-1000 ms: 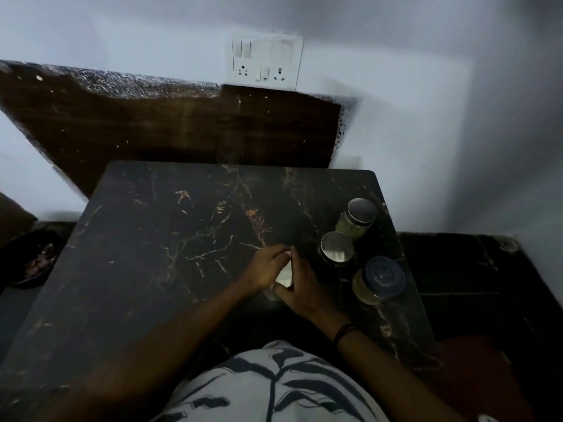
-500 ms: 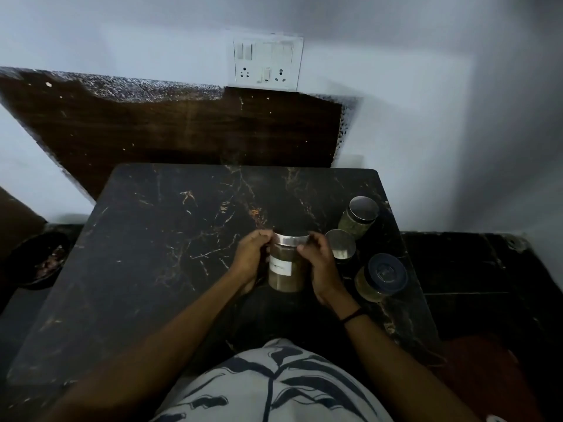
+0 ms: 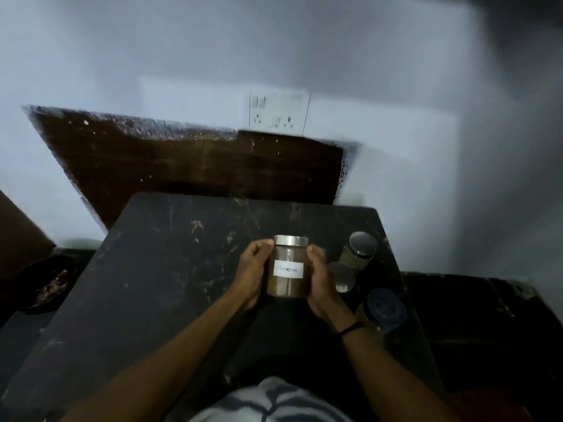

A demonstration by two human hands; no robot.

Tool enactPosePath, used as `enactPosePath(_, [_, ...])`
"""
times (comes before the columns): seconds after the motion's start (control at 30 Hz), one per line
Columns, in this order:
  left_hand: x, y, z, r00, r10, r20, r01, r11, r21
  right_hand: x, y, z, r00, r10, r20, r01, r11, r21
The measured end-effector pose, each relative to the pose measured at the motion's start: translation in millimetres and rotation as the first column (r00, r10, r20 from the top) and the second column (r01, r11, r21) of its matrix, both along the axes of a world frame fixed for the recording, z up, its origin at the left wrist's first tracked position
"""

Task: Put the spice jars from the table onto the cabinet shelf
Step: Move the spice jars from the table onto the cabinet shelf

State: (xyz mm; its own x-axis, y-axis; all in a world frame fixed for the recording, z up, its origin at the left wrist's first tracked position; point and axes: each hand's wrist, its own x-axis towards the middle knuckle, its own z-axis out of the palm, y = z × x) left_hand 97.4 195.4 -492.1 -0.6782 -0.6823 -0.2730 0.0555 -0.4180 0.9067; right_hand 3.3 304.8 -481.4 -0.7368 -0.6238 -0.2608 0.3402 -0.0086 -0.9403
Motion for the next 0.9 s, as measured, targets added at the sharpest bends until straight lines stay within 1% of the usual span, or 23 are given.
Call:
enactPosePath(0.1, [-17.1,-10.3,43.8,0.996,0.066,-0.061,-0.069,0.996,-0.063,-12.5,-19.1,39.5,0.991,-0.087,-0.105,0.079,0.994,-0.072])
enactPosePath(0.17, [-29.0,-16.9,74.7,0.989,0.069,-0.129,-0.085,0.989,-0.125,-23.8,-31.4,70.0,0.981,-0.106,-0.161,0.088,0.990,-0.114])
enactPosePath(0.23, [-41.5,-28.6,117.1,0.969,0.066,-0.238,-0.115,0.974,-0.195,-36.4,-41.8,117.5,0.970,-0.098,-0.224,0.054,0.979,-0.196])
enactPosePath(0.33, [-57.1,-43.0,177.4,0.940,0.066,-0.336,-0.167,0.946,-0.280,-51.6,-53.6,177.0,0.947,-0.103,-0.304,0.003,0.950,-0.313])
enactPosePath(0.4, [-65.2,-50.1,215.9,0.903,0.081,-0.422,-0.210,0.940,-0.269,-56.4,-57.7,215.7,0.920,-0.068,-0.386,-0.076,0.935,-0.346])
enactPosePath(0.47, [-73.2,-55.5,249.6,0.877,0.137,-0.460,-0.292,0.913,-0.284,-61.0,-60.7,249.1,0.885,-0.034,-0.465,-0.141,0.931,-0.337])
enactPosePath(0.53, [-78.3,-61.2,282.2,0.863,0.194,-0.467,-0.379,0.859,-0.343,-63.3,-64.6,281.4,0.841,-0.037,-0.540,-0.163,0.934,-0.318])
enactPosePath(0.6, [-81.2,-67.2,314.1,0.848,0.219,-0.482,-0.447,0.785,-0.430,-65.9,-70.2,309.2,0.794,-0.090,-0.601,-0.141,0.934,-0.327])
enactPosePath(0.7, [-83.3,-72.9,359.9,0.822,0.195,-0.535,-0.506,0.681,-0.529,-69.9,-78.7,344.5,0.758,-0.205,-0.619,-0.067,0.919,-0.388])
enactPosePath(0.8, [-87.3,-76.6,400.2,0.793,0.144,-0.591,-0.556,0.568,-0.607,-75.8,-87.6,378.1,0.634,-0.337,-0.696,-0.014,0.895,-0.446])
enactPosePath(0.9, [-95.9,-86.2,436.7,0.783,0.063,-0.619,-0.566,0.485,-0.667,-86.2,-98.2,415.7,0.524,-0.435,-0.732,0.015,0.864,-0.503])
